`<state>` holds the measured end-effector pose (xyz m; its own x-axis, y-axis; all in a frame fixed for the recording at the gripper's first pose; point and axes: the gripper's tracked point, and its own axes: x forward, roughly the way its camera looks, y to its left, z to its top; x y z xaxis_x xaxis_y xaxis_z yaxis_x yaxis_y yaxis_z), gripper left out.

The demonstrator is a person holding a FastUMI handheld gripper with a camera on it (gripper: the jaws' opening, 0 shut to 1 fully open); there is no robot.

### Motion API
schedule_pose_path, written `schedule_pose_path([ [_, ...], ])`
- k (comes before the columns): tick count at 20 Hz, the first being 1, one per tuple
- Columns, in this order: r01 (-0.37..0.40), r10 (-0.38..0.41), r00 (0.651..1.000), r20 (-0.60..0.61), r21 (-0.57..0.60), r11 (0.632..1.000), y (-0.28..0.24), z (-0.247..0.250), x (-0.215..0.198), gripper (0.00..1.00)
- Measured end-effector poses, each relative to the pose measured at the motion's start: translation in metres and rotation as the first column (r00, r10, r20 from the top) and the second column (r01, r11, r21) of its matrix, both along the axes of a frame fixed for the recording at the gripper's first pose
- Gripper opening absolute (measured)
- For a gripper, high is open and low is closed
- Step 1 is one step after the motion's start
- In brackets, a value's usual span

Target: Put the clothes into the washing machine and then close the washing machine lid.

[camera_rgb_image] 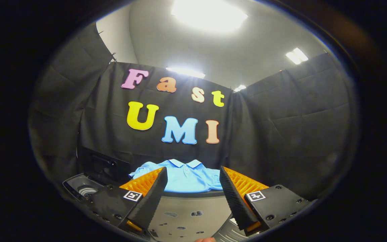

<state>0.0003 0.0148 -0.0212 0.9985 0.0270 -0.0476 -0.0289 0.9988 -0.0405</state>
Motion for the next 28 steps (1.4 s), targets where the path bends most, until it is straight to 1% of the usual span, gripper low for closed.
schedule_pose_path([
  [10, 0.004, -0.004, 1.0, -0.012, -0.024, 1.0, -0.006, 0.009, 0.013, 0.96],
  [13, -0.032, 0.031, 0.999, -0.032, -0.043, 0.999, -0.006, 0.014, 0.03, 0.96],
  [16, -0.106, 0.103, 0.987, -0.126, -0.017, 0.994, -0.003, 0.001, 0.059, 0.97],
  [20, -0.151, 0.16, 0.953, -0.256, 0.053, 0.987, -0.009, -0.02, 0.116, 0.97],
  [22, -0.156, 0.173, 0.921, -0.349, 0.075, 0.985, -0.011, -0.039, 0.144, 0.97],
  [24, -0.171, 0.187, 0.877, -0.442, 0.077, 0.982, -0.009, -0.061, 0.163, 0.97],
  [26, -0.199, 0.207, 0.841, -0.5, 0.07, 0.978, -0.005, -0.075, 0.18, 0.97],
  [28, -0.219, 0.219, 0.818, -0.531, 0.063, 0.974, 0.0, -0.085, 0.197, 0.97],
])
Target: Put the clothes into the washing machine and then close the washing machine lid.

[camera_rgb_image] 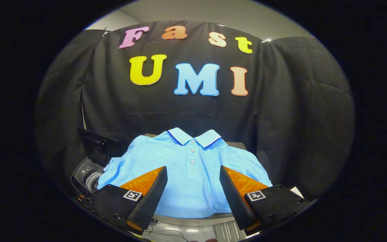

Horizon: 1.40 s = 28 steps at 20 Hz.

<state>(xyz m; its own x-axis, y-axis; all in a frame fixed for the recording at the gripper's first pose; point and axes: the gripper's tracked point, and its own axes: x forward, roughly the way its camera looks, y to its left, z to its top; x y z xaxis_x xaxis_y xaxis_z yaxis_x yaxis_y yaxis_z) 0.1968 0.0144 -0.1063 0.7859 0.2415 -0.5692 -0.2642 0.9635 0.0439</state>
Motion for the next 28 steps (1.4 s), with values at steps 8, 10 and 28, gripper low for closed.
schedule_pose_path([
  [8, -0.059, 0.055, 0.974, -0.219, -0.012, 0.998, 0.013, -0.051, 0.022, 0.97],
  [10, -0.061, 0.053, 0.953, -0.297, -0.017, 0.998, 0.012, -0.07, 0.017, 0.97],
  [28, -0.024, 0.068, 0.937, -0.343, 0.132, 0.991, 0.022, -0.063, 0.023, 0.02],
])
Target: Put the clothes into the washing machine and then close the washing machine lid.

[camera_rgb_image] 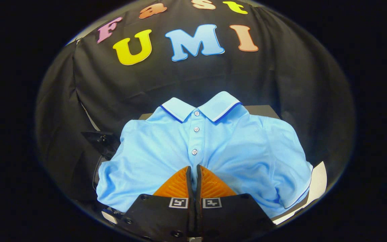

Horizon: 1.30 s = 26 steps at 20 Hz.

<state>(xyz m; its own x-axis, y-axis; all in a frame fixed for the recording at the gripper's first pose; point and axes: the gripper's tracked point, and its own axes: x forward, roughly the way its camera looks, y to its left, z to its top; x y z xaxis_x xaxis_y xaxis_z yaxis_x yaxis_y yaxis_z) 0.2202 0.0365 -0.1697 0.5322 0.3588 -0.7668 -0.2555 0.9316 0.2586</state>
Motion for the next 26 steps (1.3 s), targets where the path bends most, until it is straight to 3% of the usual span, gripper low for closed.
schedule_pose_path([
  [7, -0.007, 0.009, 0.997, 0.082, -0.032, 0.999, 0.003, 0.012, 0.001, 0.02],
  [11, -0.024, 0.027, 0.998, 0.053, -0.06, 0.998, 0.005, 0.005, -0.005, 0.03],
  [14, -0.014, 0.021, 0.988, 0.153, -0.046, 0.999, 0.008, 0.025, -0.003, 0.01],
  [21, -0.025, 0.023, 0.897, 0.441, -0.001, 1.0, 0.029, 0.102, 0.007, 0.01],
  [26, -0.048, 0.015, 0.851, 0.525, 0.05, 0.998, 0.048, 0.144, 0.011, 0.01],
])
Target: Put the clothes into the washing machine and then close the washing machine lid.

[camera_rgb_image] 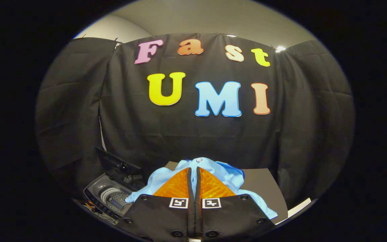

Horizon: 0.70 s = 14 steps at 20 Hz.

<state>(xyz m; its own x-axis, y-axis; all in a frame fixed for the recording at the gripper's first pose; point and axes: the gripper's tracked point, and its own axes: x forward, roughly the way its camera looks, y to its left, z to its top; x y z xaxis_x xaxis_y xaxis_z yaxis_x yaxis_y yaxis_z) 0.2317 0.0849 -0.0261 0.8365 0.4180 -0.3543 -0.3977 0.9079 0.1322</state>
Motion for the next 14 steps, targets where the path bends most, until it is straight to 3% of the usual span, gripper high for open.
schedule_pose_path([
  [4, -0.019, 0.016, 0.997, 0.08, 0.027, 0.999, 0.017, 0.036, 0.006, 0.01],
  [6, -0.026, 0.026, 0.998, 0.062, 0.002, 1.0, 0.024, 0.03, 0.012, 0.01],
  [10, -0.04, 0.037, 0.995, -0.095, -0.029, 0.999, 0.034, -0.025, 0.001, 0.64],
  [12, -0.052, 0.049, 0.995, -0.084, -0.031, 0.998, 0.042, -0.031, -0.011, 0.96],
  [14, -0.051, 0.045, 0.995, -0.084, -0.065, 0.997, 0.043, -0.042, -0.017, 0.97],
])
